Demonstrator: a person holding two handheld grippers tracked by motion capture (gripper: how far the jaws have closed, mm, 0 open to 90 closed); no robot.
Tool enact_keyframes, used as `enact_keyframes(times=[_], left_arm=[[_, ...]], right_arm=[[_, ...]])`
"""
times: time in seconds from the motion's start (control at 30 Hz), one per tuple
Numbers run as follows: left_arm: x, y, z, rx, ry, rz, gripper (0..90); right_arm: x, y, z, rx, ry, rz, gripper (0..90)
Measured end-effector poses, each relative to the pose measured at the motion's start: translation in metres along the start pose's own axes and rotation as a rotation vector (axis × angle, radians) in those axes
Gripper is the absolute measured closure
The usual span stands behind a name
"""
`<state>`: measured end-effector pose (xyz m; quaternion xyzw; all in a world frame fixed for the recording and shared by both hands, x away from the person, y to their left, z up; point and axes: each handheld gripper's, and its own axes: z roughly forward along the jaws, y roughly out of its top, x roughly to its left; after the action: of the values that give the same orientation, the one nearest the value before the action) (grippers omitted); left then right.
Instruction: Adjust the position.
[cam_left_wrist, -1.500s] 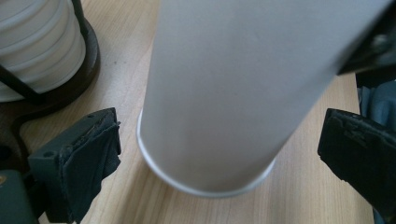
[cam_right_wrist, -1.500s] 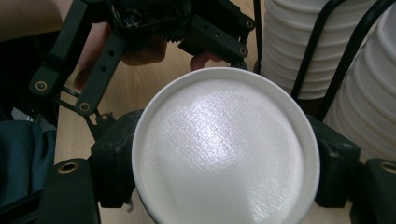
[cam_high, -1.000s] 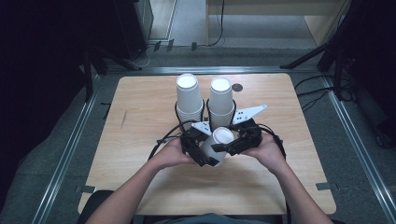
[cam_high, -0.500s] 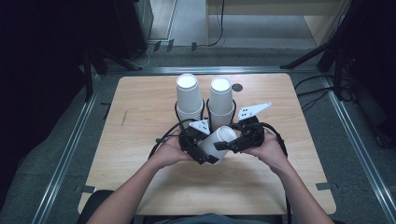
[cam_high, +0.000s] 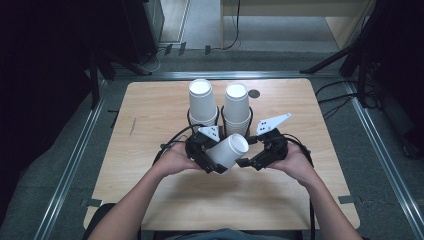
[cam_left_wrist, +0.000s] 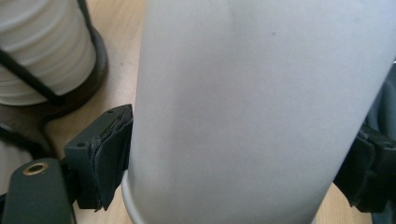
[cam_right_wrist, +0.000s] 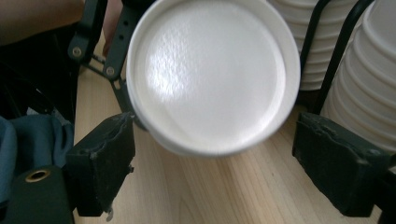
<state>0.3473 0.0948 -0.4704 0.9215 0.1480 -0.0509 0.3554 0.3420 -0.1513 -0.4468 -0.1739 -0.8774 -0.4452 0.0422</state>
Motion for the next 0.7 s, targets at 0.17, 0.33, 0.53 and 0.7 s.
enact_keyframes(times=[0.17, 0.33, 0.53, 0.7], left_arm=[[0.002, 0.000, -0.007, 0.021, 0.013, -0.003, 10.8], [0.004, 0.001, -0.011, 0.062, 0.033, 0.009, 10.8], [0.007, 0.002, -0.011, 0.113, 0.048, 0.015, 15.0], [0.009, 0.003, -0.009, 0.140, 0.041, 0.016, 15.6]], right_arm=[[-0.001, -0.004, 0.002, 0.027, -0.007, -0.001, 13.7], [-0.001, -0.008, 0.004, 0.052, -0.010, -0.018, 13.8], [-0.001, -0.012, 0.006, 0.066, -0.022, -0.021, 13.9], [-0.002, -0.016, 0.009, 0.077, -0.035, -0.017, 14.0]])
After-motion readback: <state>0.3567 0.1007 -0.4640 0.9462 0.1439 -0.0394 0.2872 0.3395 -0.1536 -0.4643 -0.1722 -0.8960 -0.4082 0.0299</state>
